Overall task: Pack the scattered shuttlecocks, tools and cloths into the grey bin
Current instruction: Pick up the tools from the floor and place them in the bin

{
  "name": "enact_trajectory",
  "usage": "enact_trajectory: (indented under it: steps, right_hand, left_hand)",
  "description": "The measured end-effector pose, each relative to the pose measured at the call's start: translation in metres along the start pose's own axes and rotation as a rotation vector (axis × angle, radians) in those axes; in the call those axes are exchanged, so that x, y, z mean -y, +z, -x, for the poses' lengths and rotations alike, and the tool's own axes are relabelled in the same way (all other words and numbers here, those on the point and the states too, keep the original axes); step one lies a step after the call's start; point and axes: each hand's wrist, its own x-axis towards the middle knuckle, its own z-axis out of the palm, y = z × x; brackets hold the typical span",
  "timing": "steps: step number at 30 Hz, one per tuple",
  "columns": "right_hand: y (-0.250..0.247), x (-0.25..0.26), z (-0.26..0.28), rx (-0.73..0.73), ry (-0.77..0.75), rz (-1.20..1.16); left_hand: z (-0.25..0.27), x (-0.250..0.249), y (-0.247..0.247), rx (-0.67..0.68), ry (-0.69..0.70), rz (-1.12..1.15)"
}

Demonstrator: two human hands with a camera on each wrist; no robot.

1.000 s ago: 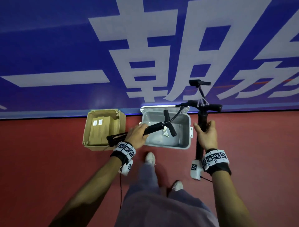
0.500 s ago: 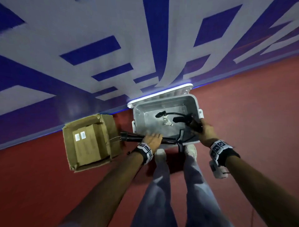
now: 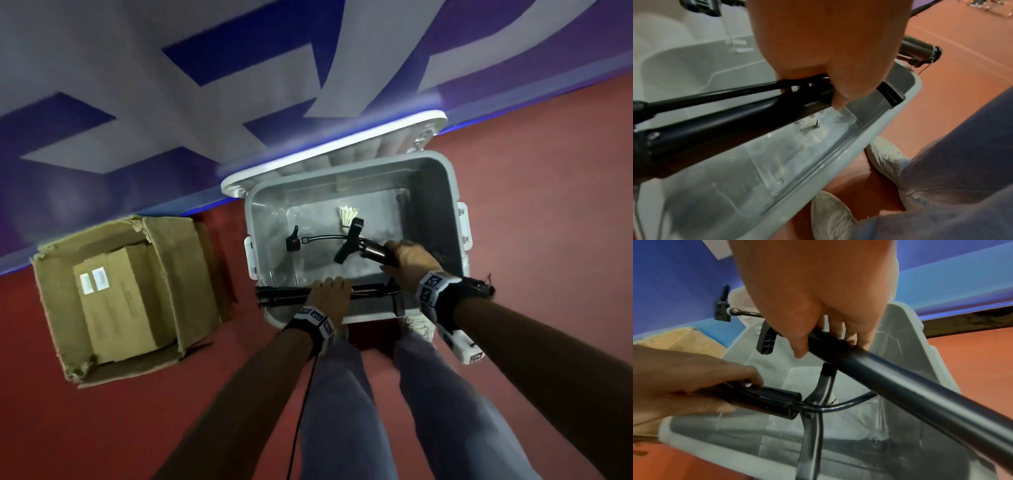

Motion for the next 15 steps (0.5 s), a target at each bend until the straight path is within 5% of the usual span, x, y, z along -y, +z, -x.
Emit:
enact_trajectory:
  steps: [15]
  right_hand:
    - [0.034,0.007,-0.070,-0.014,-0.012,0.369]
  left_hand:
    - [-0.084,0.007,0.040,-0.083,0.099,0.078]
